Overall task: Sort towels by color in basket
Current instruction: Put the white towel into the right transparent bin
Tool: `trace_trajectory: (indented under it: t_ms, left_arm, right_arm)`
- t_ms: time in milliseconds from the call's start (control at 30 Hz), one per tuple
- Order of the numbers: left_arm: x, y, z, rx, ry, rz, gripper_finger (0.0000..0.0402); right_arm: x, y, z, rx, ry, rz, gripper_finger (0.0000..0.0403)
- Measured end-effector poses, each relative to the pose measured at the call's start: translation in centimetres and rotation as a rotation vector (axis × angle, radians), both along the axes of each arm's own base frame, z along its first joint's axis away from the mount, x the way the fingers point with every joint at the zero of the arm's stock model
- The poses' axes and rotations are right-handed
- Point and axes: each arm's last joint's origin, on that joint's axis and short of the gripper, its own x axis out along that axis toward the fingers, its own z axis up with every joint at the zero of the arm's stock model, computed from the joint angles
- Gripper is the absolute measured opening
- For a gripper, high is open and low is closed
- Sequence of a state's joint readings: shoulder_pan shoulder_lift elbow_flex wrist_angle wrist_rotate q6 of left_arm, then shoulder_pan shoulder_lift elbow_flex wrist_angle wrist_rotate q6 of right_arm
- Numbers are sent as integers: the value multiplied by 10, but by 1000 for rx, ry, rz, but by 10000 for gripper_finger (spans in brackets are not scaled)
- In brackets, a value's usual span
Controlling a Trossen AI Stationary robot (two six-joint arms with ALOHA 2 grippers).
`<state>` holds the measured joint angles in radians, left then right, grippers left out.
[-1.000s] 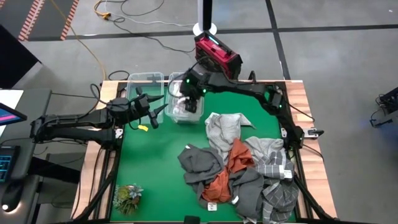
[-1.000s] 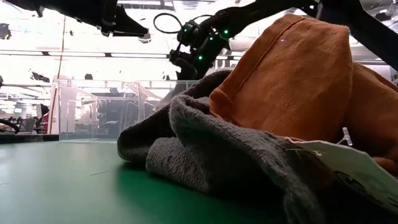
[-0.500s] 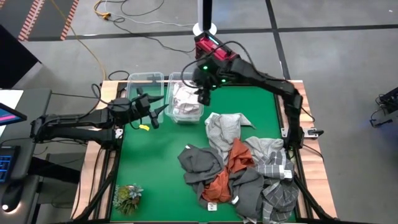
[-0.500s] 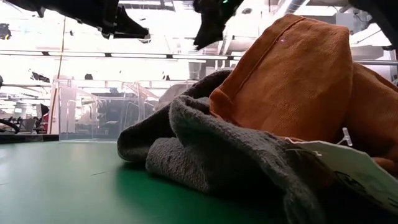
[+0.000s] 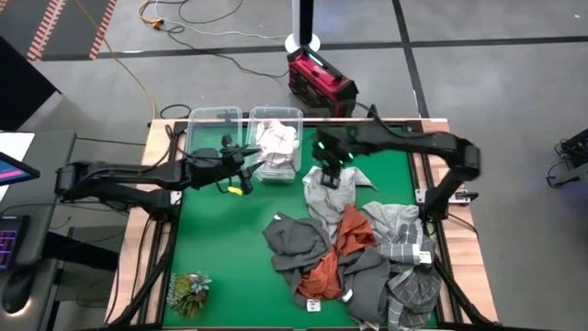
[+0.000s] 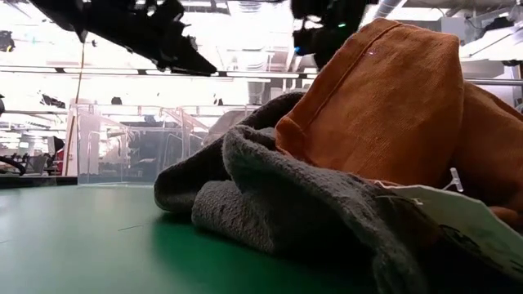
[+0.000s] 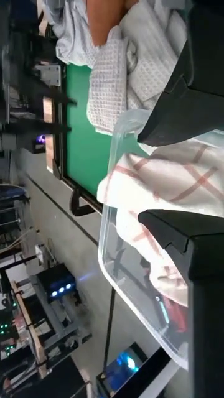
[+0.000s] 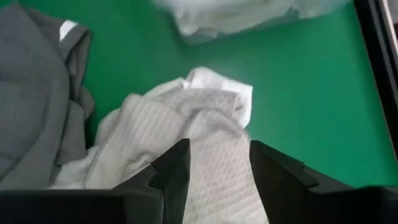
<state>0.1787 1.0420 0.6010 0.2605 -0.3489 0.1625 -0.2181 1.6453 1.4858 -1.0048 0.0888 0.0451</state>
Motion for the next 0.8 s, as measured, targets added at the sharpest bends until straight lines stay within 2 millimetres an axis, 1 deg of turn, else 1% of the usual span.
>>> trace_trajectory:
  t_ms: [67,167,233,333,400,500,600,700,800]
  left_arm:
    - [7,1,-3,0,3,1,167]
    - [20,6,0,-1,10,9,167]
    - [31,10,3,11,26,14,167]
    - [50,19,6,46,126,18,167]
    - [62,26,8,54,205,25,167]
    - [78,36,7,43,369,28,167]
    - [90,47,1,28,536,26,167]
    - [97,61,-6,14,626,43,167]
    - [100,76,-10,3,651,66,167]
  right_arm:
    - [-17,16,-2,-55,-48,-16,192]
    - [-42,36,-7,-112,-138,-52,192]
    - [-55,44,-11,-127,-210,-64,192]
    - [-68,52,-10,-124,-341,-65,192]
    - [-73,57,-10,-119,-421,-57,192]
    - [-74,62,-8,-132,-511,-32,192]
    - [-71,67,-6,-154,-584,3,192]
    - [-68,73,-11,-167,-571,48,191]
    - [-68,74,-15,-162,-539,47,191]
